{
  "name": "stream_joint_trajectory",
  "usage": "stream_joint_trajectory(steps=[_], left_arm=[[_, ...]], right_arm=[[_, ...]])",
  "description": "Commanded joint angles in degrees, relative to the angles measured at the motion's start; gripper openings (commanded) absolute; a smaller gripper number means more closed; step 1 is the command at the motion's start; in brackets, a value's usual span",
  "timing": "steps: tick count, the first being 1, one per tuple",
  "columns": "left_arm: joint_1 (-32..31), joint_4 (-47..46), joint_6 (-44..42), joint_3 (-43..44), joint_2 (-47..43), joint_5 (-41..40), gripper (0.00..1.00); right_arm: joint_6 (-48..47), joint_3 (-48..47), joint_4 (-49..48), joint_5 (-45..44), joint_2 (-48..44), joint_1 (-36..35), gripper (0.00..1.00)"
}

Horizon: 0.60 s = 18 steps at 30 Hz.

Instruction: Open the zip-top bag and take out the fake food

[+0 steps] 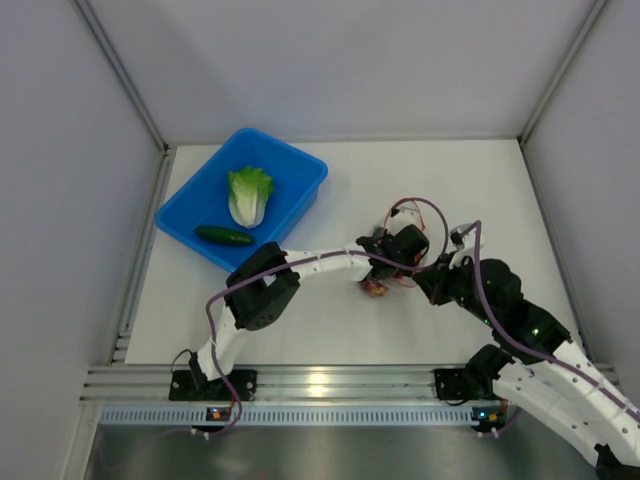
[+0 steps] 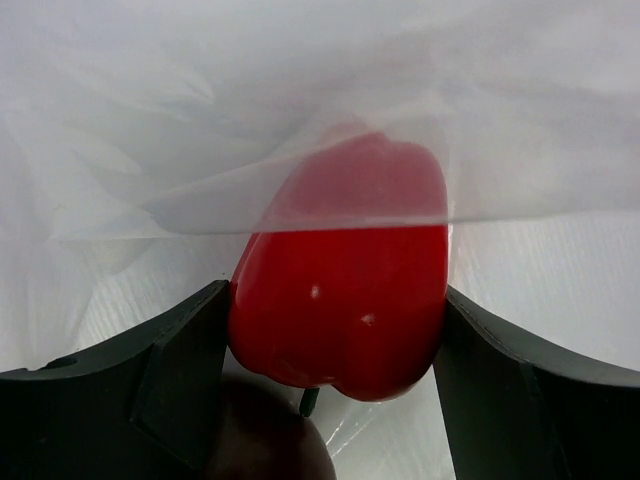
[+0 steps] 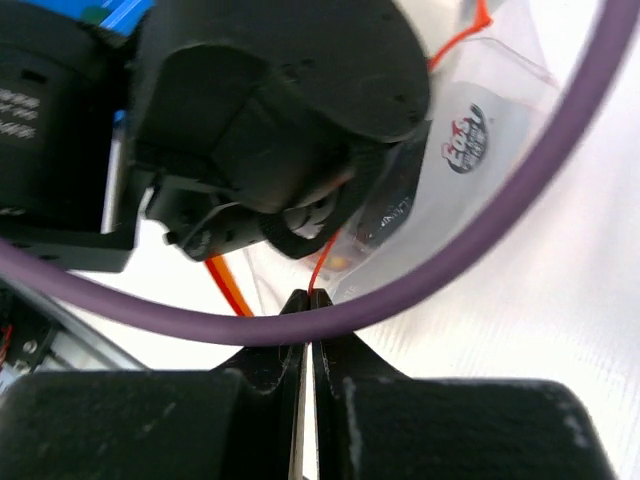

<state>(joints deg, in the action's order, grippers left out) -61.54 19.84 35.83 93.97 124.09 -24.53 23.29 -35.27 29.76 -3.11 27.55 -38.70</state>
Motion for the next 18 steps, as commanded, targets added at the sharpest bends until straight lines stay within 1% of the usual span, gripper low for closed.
stream_joint_trajectory(steps=[1,5,7,11,16,18], left_arm=[[0.28,-2.78,-0.68,-1.77,-5.87,2.81,0.00],[-0.07,-3.93,-2.34,-4.50,-10.52,6.24,0.00],[-0.16,-4.80,-2.96,-6.08,-12.46,8.61,0.00],[-0.95,-4.98,-3.75,-8.01,-15.37,10.03,0.00],[-1.83,-5.16,-5.25,-9.59,-18.00,14.24,0.00],[-2.01,-5.07,-5.51,-10.30,-18.71,15.39,0.00]], right_arm=[[0.53,-2.52,0.12,-6.63,1.36,0.38,0.00],[-0.96,-6.73,0.74,-14.88,3.91,0.47,0.00],[-1.66,-8.41,1.00,-16.65,6.10,0.55,0.00],[-4.47,-12.88,1.18,-20.69,10.15,0.55,0.00],[-6.76,-17.46,1.88,-21.40,17.26,0.99,0.00],[-7.55,-19.13,1.88,-22.46,18.58,1.08,0.00]])
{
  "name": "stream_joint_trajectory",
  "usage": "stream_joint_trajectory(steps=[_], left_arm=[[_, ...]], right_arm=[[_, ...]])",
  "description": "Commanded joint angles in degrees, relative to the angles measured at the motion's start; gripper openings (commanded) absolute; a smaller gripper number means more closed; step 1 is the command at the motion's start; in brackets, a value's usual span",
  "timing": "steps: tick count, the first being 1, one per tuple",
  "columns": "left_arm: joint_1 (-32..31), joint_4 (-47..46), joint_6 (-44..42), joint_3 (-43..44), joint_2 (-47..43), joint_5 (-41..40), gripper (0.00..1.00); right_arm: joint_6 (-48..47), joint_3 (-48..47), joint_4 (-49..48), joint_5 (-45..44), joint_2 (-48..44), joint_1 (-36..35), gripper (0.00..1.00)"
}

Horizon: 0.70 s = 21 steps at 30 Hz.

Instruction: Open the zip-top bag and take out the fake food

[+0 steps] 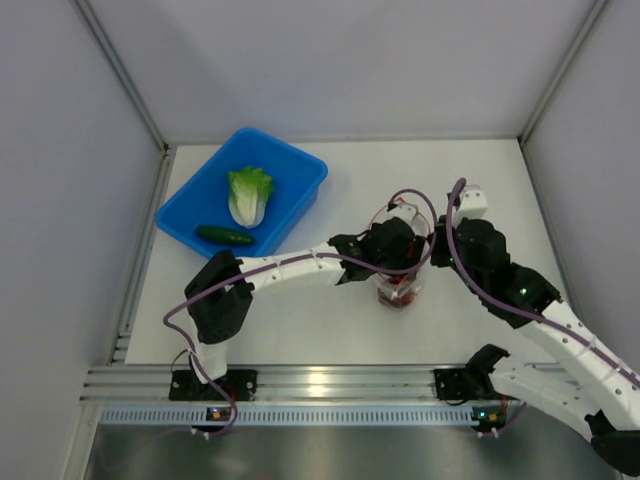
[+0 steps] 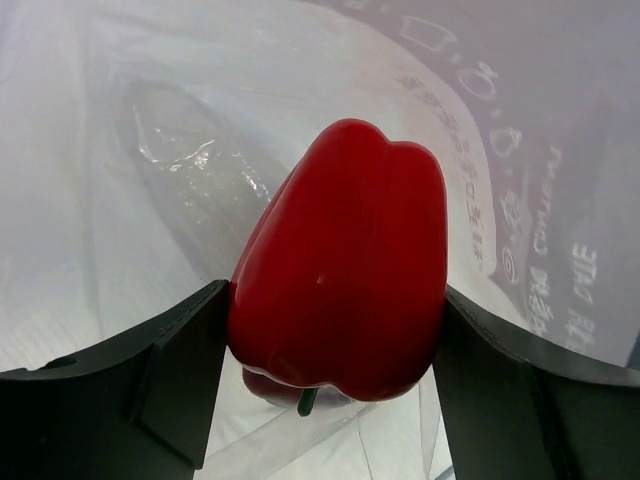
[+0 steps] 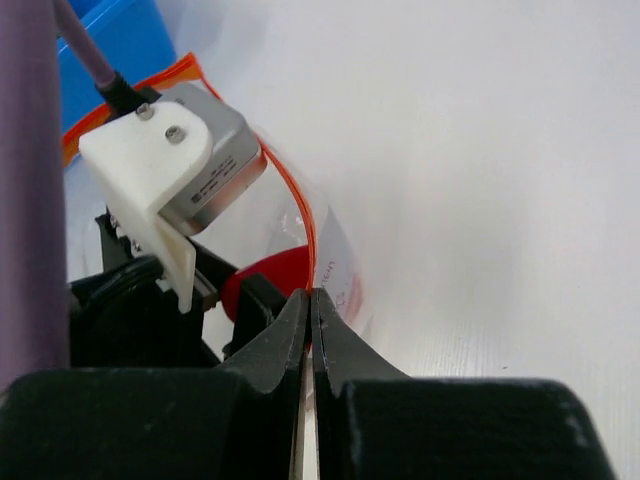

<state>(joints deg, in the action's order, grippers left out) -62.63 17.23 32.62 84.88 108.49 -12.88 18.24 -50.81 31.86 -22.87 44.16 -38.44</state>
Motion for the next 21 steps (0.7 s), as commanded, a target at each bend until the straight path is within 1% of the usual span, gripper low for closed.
stream_joint_trajectory(steps=[1,7,10,14,18,21], left_arm=[[-0.91,-2.47,-2.39,-1.56,-3.89,4.09,0.00],[-1.44,-2.47,-3.09,-3.93,-7.49,2.52,0.00],[-1.44,-2.38,-3.26,-4.55,-9.34,-0.02,0.00],[-1.44,-2.29,-4.32,-3.59,-9.52,-0.74,0.00],[-1.44,-2.29,-4.41,-2.27,-9.00,-1.44,0.00],[-1.44,-2.20,-4.76,-1.13,-8.82,-3.45,0.00]], right_arm=[[-2.68,-4.03,-0.30,-3.31,3.02,0.91,0.00],[-5.23,-6.94,1.63,-3.85,7.86,1.61,0.00],[-6.11,-4.84,0.23,0.54,7.61,1.61,0.00],[-7.17,-1.06,-3.11,9.58,7.52,1.61,0.00],[-6.73,0.01,-4.61,11.27,6.90,1.52,0.00],[-6.90,-0.17,-4.44,12.41,6.46,1.52,0.00]])
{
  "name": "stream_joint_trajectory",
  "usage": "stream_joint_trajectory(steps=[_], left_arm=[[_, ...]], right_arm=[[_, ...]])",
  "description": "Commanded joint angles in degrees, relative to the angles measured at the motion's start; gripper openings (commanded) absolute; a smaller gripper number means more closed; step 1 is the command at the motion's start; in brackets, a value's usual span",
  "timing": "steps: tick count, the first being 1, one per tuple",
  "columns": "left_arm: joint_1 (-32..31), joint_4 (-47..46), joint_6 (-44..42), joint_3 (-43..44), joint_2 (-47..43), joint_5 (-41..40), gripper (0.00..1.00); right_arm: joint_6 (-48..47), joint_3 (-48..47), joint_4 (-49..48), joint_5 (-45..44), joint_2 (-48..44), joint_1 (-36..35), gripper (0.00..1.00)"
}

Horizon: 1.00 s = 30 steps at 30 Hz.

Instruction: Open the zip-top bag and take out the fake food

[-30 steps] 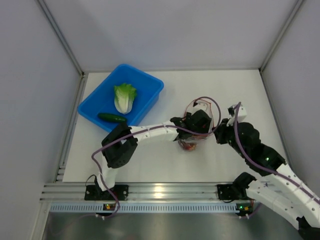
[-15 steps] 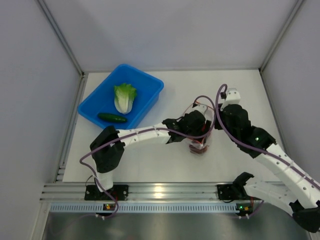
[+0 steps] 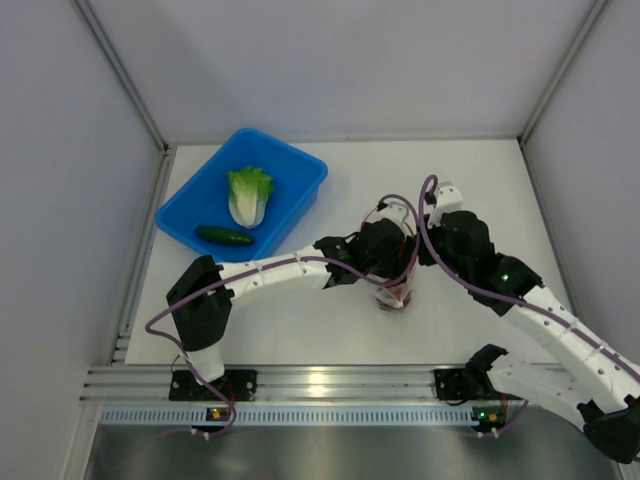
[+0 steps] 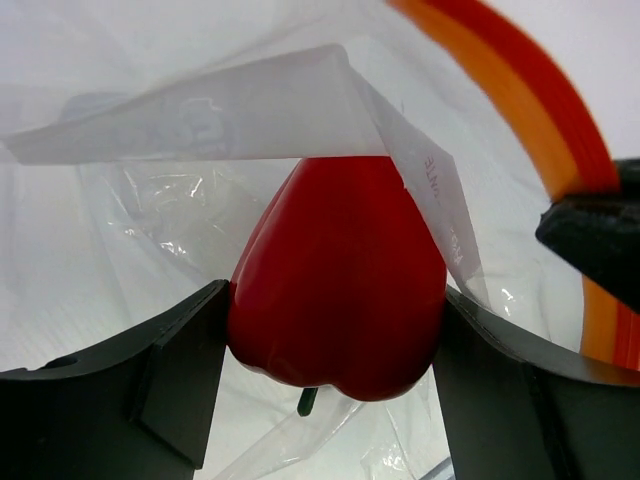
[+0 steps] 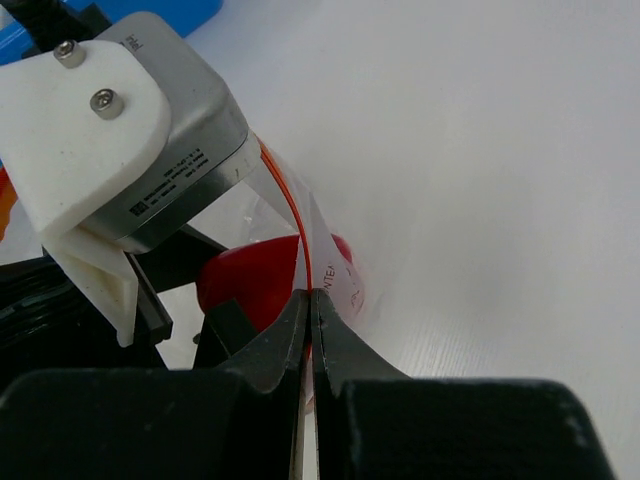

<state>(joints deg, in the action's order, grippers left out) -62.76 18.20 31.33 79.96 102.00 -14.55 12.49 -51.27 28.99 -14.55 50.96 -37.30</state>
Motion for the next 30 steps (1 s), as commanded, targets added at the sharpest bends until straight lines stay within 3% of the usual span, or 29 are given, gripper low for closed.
stream_joint_trajectory(steps=[1,7,12,30], left_arm=[[-1.22,-3.17,-3.56,4.23,-2.33,-1.98,0.00],[-1.13,-2.73,-3.82,7.13,-2.94,-1.28,0.00],[-1.13,-1.67,-3.47,7.14,-4.52,-0.57,0.00],[-1.13,-1.76,-2.33,-1.12,-17.17,-0.48,0.00]], right_arm=[[-1.33,-0.15,-0.79,4.00,0.01,0.47,0.00],[-2.03,-0.68,0.45,3.92,0.81,0.47,0.00],[-1.42,-2.34,2.73,-3.64,1.95,0.39,0.00],[1.22,-6.39,3.26,-12.35,13.11,0.65,0.00]])
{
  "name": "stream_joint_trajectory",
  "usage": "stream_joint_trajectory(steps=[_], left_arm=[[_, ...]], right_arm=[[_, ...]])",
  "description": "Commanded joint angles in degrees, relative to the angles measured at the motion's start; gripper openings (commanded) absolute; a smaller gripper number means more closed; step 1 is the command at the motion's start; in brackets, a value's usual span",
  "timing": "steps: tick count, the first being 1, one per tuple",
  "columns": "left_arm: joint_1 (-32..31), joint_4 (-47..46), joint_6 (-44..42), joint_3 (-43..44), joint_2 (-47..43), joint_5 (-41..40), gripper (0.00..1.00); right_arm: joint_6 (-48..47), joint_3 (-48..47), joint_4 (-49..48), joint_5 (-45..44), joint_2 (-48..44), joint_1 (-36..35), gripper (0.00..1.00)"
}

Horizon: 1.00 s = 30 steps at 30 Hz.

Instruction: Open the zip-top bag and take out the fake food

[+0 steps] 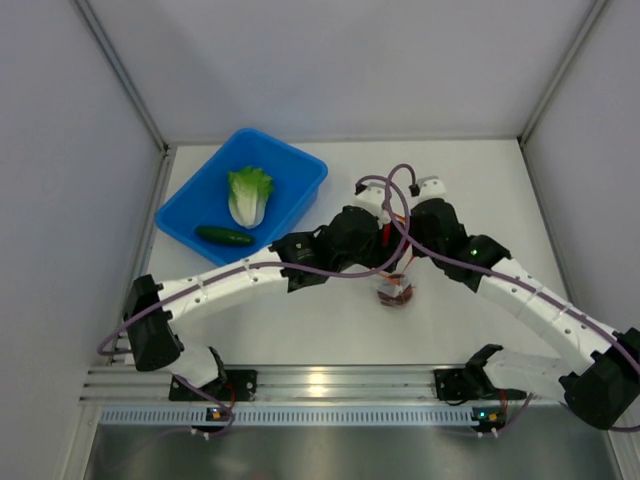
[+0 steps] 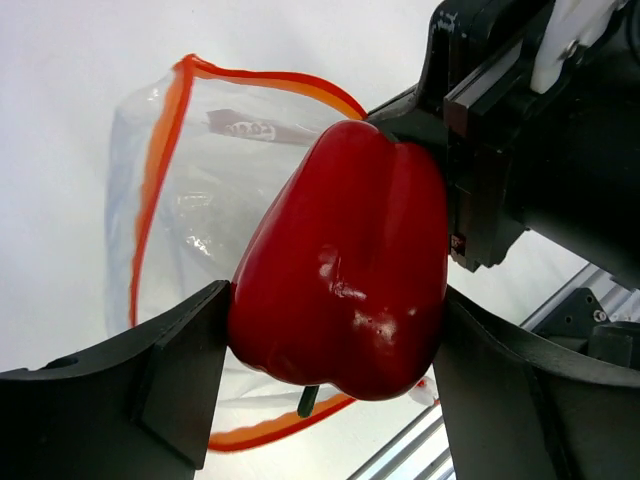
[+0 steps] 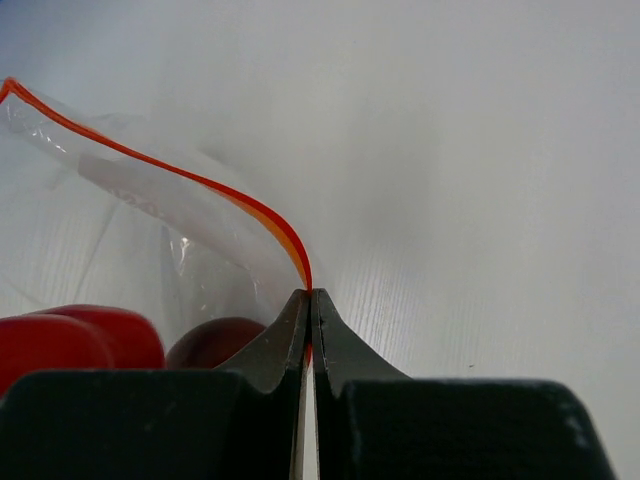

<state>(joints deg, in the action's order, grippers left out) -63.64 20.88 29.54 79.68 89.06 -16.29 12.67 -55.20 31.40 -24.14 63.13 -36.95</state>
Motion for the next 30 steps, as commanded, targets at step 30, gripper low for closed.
stream_joint_trajectory(steps=[30], left_arm=[[41.97,4.60,-1.77,-19.91,-20.42,-2.79,0.00]], right_arm=[[2.45,-1.14,1.83,-2.14,-6.27,1.35,0.00]])
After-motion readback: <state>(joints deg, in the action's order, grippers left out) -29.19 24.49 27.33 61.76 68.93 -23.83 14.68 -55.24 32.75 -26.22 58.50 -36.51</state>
